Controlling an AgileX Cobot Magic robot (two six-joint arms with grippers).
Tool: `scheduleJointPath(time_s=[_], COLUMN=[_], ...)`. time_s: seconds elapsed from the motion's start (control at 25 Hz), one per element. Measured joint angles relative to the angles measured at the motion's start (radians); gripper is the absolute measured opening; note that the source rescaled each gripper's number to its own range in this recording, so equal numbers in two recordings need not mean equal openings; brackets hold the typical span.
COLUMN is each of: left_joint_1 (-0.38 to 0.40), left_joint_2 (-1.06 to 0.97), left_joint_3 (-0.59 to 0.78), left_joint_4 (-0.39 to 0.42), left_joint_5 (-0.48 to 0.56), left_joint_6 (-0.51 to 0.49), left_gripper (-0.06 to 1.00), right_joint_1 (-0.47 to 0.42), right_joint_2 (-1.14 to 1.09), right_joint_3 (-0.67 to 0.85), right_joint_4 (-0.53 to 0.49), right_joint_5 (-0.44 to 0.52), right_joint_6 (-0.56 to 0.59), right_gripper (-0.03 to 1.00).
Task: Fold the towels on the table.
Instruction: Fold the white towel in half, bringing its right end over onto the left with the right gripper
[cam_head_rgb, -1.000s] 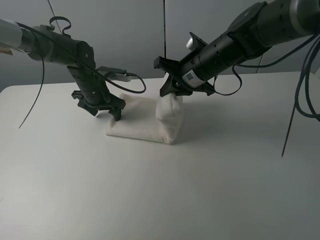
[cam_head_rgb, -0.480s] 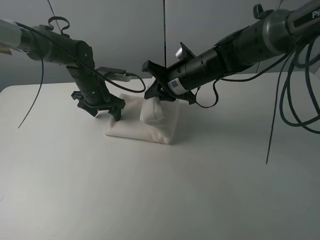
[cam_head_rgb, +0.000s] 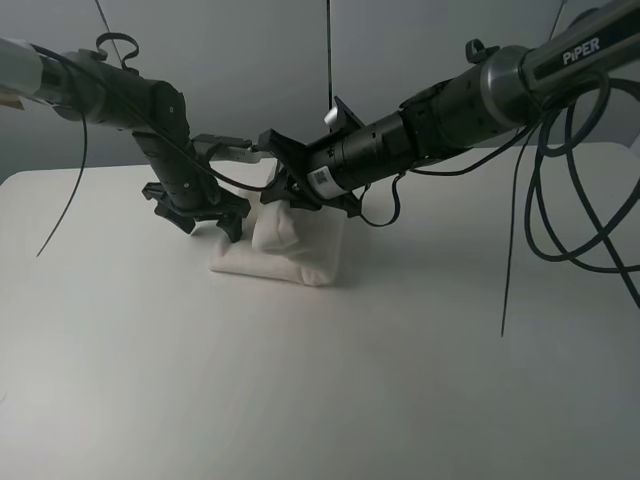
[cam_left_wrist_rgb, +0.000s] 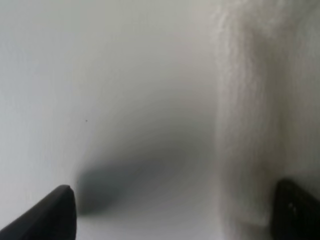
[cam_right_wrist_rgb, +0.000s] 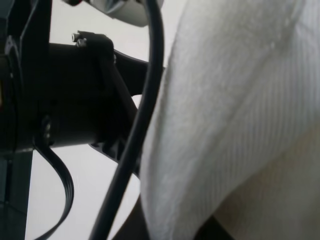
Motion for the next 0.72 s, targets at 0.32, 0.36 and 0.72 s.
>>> scheduleJointPath(time_s=[0.32,0.36,0.72], left_joint_1=[0.000,0.000,0.000], left_joint_2=[-0.037,-0.047,-0.136], left_joint_3=[0.000,0.000,-0.111], left_joint_4=[0.000,0.000,0.007], left_joint_5=[0.046,0.052,0.210], left_joint_6=[0.020,0.024,0.051], left_gripper=[0.99,0.99,0.99], right_joint_1=[0.000,0.000,0.000], right_joint_2=[0.002,0.002,0.002], right_joint_3=[-0.007,-0.005,-0.005], right_joint_4=[0.006,0.006,0.031], right_joint_5=[0.000,0.000,0.000], right_joint_6=[-0.005,-0.005,-0.005], right_gripper=[0.01,0.01,0.01])
